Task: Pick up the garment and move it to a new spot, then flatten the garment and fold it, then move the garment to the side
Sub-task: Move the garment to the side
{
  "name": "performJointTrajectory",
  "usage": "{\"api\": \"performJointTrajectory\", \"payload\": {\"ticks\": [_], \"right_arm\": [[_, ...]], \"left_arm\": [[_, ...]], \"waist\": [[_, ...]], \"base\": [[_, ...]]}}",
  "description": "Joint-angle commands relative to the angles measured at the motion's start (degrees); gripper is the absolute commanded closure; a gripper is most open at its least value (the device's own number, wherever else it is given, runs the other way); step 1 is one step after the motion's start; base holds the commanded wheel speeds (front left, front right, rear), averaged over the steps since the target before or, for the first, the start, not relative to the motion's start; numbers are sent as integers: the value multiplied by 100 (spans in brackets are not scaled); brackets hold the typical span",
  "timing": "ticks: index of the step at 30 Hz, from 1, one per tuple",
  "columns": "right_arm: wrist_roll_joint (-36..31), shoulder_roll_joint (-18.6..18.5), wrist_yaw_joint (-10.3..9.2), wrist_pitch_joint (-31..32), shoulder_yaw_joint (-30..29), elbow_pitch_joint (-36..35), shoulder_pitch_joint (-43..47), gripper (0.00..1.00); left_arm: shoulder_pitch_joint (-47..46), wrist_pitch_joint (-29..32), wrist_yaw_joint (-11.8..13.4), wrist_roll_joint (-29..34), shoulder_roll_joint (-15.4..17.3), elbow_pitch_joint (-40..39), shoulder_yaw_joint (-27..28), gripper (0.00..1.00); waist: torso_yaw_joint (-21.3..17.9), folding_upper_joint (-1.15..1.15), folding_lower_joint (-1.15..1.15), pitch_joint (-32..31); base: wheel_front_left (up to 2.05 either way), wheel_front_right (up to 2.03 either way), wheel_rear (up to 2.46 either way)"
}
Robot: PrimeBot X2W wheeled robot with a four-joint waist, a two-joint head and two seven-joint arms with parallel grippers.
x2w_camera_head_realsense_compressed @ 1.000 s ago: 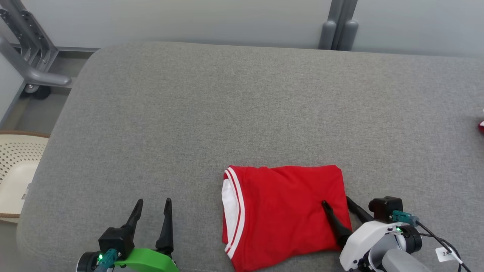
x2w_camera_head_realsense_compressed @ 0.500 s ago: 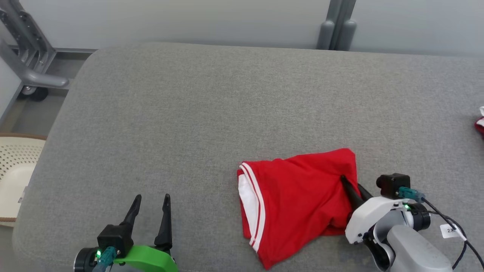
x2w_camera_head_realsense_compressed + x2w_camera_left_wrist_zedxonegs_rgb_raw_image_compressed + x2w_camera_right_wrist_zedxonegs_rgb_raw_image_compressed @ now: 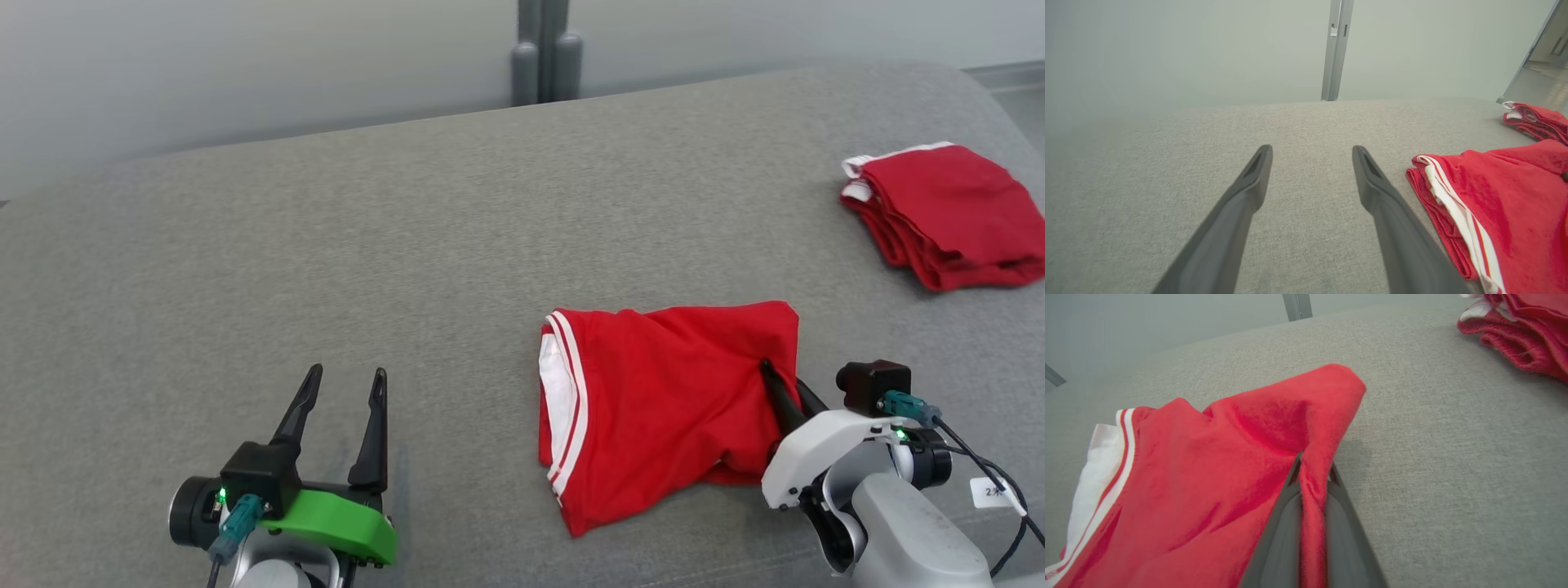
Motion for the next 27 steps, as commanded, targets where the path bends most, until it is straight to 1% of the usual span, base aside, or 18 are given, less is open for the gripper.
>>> {"api": "performJointTrajectory", "payload": {"ticks": [1, 3, 4, 8, 10, 12, 15, 19, 24, 27], "right_arm": [[-49, 25, -10, -14, 11, 6, 38, 100], [-47, 62, -10, -15, 1, -14, 77, 100], [-47, 62, -10, -15, 1, -14, 77, 100], [-37, 139, -10, -15, 29, -44, 135, 100], [7, 160, -10, -15, 33, -80, 149, 100], [63, 171, -10, -14, -10, -124, 167, 100], [69, 182, -10, -14, -29, -238, 130, 100], [138, 230, -9, -15, -28, -413, -198, 100], [242, 253, -10, -15, -81, -586, -1114, 100], [132, 133, -10, -15, -179, -578, -1855, 100]], "left_arm": [[-114, 1, -29, 34, 19, -41, -27, 0], [-174, 1, -52, 63, 18, -62, -101, 0], [-174, 1, -52, 63, 18, -62, -101, 0], [-262, 2, -78, 105, 21, -84, -230, 0], [-305, 1, -99, 124, 21, -100, -296, 0], [-351, 1, -91, 33, 24, -108, -305, 0], [-470, 1, -103, 63, 24, -100, -353, 0], [-597, 1, -127, 185, 26, -51, -426, 0], [-774, 1, -151, 364, 26, 5, -381, 0], [-850, 1, -161, 433, 28, 29, -322, 0]], "waist": [[-1186, 0, 0, 74], [-1470, 0, 0, 101], [-1470, 0, 0, 101], [-1897, 0, 0, 156], [-2013, 0, 0, 204], [-2050, 0, 0, 274], [-1988, 0, 0, 440], [-1739, 0, 0, 753], [-1379, 0, 0, 1258], [-1184, 0, 0, 1504]], "base": [[0, 0, 0], [0, 0, 0], [0, 0, 0], [0, 0, 0], [0, 0, 0], [0, 0, 0], [0, 0, 0], [0, 0, 0], [0, 0, 0], [0, 0, 0]]}}
